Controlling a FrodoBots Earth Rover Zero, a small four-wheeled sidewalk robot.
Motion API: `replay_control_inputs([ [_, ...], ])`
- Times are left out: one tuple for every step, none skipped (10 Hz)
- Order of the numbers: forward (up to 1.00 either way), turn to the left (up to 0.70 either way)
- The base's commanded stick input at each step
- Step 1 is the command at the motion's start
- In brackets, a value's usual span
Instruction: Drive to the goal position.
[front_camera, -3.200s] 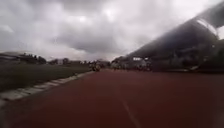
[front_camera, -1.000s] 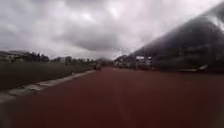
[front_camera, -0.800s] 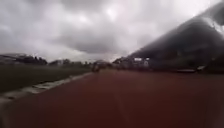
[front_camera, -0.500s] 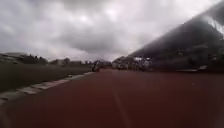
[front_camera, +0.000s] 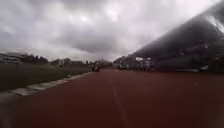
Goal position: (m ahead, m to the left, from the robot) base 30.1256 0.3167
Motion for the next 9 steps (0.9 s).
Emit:
replay_control_inputs([
  [0.5, 0.02],
  [0.5, 0.02],
  [0.5, 0.02],
  [0.5, 0.02],
  [0.5, 0.02],
  [0.5, 0.02],
  [0.5, 0.02],
  [0.5, 0.02],
  [0.5, 0.02],
])
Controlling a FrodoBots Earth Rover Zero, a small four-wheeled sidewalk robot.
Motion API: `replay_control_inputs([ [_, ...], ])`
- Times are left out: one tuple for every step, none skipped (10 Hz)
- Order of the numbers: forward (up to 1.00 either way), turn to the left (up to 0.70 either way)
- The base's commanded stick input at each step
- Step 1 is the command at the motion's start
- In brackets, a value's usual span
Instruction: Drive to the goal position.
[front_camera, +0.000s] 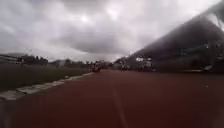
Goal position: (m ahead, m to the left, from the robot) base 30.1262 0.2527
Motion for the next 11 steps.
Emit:
replay_control_inputs([
  [0.5, 0.02],
  [0.5, 0.02],
  [0.5, 0.02],
  [0.5, 0.02],
  [0.5, 0.02],
  [0.5, 0.02],
  [0.5, 0.02],
  [0.5, 0.02],
  [0.5, 0.02],
  [0.5, 0.02],
  [0.5, 0.02],
])
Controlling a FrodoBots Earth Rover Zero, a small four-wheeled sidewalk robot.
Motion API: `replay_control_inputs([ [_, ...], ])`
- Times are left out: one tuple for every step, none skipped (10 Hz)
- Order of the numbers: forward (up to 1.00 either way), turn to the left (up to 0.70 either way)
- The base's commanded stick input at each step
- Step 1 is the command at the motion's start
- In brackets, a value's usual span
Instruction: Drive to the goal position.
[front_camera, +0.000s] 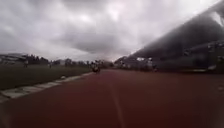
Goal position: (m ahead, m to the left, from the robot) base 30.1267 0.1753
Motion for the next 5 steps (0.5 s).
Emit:
replay_control_inputs([
  [0.5, 0.02],
  [0.5, 0.02],
  [0.5, 0.02],
  [0.5, 0.02],
  [0.5, 0.02],
])
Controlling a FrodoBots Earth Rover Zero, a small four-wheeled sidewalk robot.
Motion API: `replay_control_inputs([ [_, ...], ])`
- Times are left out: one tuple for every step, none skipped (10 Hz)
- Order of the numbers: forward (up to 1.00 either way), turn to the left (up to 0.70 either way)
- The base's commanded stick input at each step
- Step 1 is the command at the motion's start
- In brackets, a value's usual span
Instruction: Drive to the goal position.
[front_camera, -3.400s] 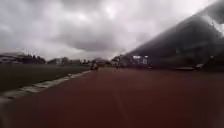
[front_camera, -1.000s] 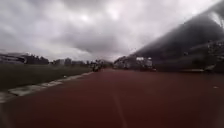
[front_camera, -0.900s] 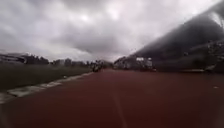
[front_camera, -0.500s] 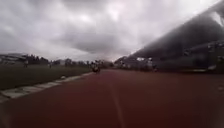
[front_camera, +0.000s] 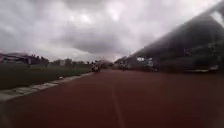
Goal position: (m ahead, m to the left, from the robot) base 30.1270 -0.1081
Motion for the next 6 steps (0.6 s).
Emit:
replay_control_inputs([
  [0.5, 0.02],
  [0.5, 0.02],
  [0.5, 0.02],
  [0.5, 0.02],
  [0.5, 0.02],
  [0.5, 0.02],
])
